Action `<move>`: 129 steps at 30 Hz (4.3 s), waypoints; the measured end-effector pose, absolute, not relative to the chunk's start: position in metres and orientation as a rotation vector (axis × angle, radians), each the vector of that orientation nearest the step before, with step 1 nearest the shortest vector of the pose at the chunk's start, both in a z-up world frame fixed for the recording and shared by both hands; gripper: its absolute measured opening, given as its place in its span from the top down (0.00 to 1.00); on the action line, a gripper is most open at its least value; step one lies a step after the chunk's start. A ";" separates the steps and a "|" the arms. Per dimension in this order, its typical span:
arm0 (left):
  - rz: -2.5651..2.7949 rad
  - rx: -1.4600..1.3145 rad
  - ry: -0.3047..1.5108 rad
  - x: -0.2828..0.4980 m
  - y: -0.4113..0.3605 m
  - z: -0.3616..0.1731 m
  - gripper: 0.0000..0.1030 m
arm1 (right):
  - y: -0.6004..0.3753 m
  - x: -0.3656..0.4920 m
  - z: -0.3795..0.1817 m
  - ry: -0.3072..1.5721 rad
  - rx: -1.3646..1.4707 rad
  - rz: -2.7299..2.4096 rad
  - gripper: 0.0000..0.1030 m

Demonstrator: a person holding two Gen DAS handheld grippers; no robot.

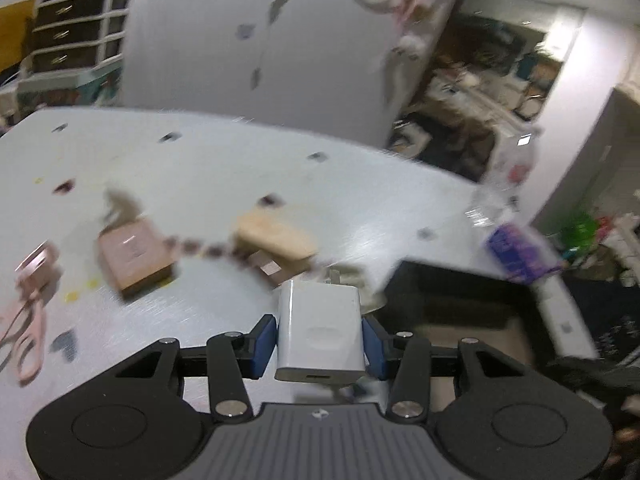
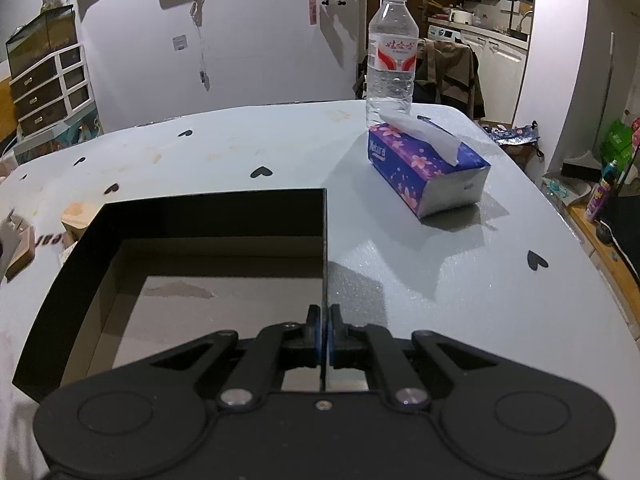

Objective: Organize rigid objects
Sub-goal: 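Carry the white charger block with the left tool into the black box and release, then grasp the round tape measure with the left tool, then carry the tape measure with the left tool into the black box and release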

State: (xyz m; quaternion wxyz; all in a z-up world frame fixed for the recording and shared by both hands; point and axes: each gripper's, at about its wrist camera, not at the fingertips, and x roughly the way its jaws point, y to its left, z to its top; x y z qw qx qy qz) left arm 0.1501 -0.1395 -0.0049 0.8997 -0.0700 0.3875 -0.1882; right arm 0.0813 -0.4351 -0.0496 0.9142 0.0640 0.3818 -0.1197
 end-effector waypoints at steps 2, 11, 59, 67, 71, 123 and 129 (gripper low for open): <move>-0.450 -0.149 0.806 0.150 -0.159 0.005 0.54 | -0.436 0.081 -0.050 0.788 0.140 -0.251 0.97; -0.636 -0.163 0.951 0.172 -0.265 -0.011 0.54 | -0.440 0.081 -0.051 0.794 0.187 -0.259 0.97; -0.679 -0.056 0.815 0.128 -0.236 0.001 0.00 | -0.451 0.075 -0.052 0.793 0.258 -0.228 0.94; -0.588 -0.002 0.726 0.102 -0.187 0.000 0.00 | -0.449 0.071 -0.052 0.793 0.239 -0.229 0.94; -0.550 0.002 0.682 0.096 -0.162 -0.009 0.00 | -0.450 0.067 -0.051 0.792 0.236 -0.230 0.94; -0.509 0.142 0.652 0.150 -0.154 -0.085 0.41 | -0.454 0.057 -0.052 0.785 0.274 -0.252 0.93; -0.576 0.098 0.592 0.123 -0.155 -0.048 0.41 | -0.454 0.057 -0.052 0.785 0.270 -0.251 0.93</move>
